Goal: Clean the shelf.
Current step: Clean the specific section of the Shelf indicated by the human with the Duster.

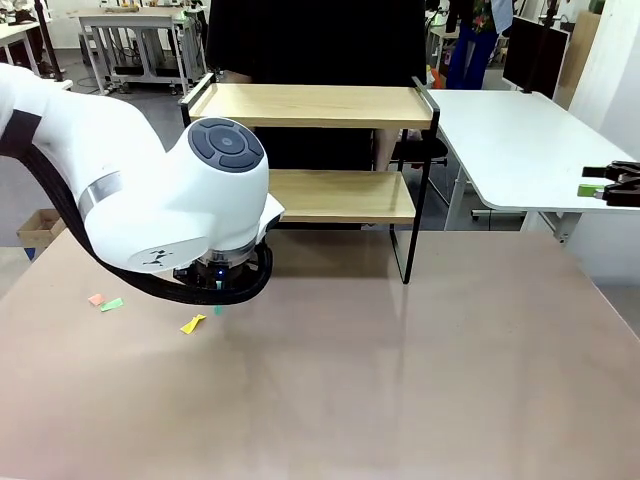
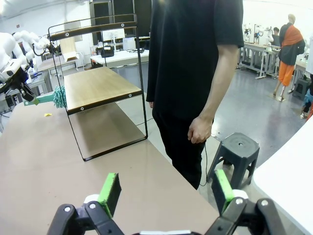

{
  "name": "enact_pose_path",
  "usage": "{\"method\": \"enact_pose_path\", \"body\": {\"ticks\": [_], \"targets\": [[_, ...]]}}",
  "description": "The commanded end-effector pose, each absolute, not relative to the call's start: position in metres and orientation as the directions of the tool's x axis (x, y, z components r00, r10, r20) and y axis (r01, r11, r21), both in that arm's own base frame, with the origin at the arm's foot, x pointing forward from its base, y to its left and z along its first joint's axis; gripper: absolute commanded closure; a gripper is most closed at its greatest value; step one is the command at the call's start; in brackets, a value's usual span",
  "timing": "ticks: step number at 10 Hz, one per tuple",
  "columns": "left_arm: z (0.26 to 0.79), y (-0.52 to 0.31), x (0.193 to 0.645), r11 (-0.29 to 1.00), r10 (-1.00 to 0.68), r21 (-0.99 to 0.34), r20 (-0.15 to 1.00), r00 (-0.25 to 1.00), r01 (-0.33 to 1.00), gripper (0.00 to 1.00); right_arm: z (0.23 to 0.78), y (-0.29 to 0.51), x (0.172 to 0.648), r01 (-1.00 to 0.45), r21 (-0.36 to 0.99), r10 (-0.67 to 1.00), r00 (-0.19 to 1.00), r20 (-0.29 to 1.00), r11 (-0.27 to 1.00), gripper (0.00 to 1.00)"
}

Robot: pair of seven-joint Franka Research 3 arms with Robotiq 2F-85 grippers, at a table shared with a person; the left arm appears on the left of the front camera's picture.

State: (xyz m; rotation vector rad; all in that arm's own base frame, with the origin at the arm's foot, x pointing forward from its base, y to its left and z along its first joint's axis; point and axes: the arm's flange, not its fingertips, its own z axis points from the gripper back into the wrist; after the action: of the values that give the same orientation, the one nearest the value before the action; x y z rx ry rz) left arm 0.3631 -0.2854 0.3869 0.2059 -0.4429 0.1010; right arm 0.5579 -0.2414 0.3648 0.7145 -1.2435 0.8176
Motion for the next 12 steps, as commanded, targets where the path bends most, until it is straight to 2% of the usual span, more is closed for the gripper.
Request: {"method": "enact_pose_path", "body": {"ticks": [1, 7, 9, 12], "targets": [[0.397, -0.289, 0.356, 0.992, 0.007, 0.109, 0.501, 0.865, -0.071, 0.87, 0.368, -0.239, 0.558, -0.846, 0.025, 0.142, 0.118, 0.983, 0.532, 0.0], [0.413, -0.24, 0.33, 0.967, -0.225, 0.005, 0.485, 0.845, 0.255, 0.87, 0.368, -0.239, 0.558, -0.846, 0.025, 0.142, 0.118, 0.983, 0.532, 0.0], [0.424, -0.218, 0.325, 0.901, -0.364, -0.047, 0.457, 0.812, 0.43, 0.87, 0.368, -0.239, 0.558, -0.846, 0.025, 0.142, 0.118, 0.983, 0.532, 0.0], [0.43, -0.193, 0.324, 0.809, -0.483, -0.118, 0.427, 0.765, 0.576, 0.87, 0.368, -0.239, 0.558, -0.846, 0.025, 0.142, 0.118, 0.983, 0.532, 0.0]]}}
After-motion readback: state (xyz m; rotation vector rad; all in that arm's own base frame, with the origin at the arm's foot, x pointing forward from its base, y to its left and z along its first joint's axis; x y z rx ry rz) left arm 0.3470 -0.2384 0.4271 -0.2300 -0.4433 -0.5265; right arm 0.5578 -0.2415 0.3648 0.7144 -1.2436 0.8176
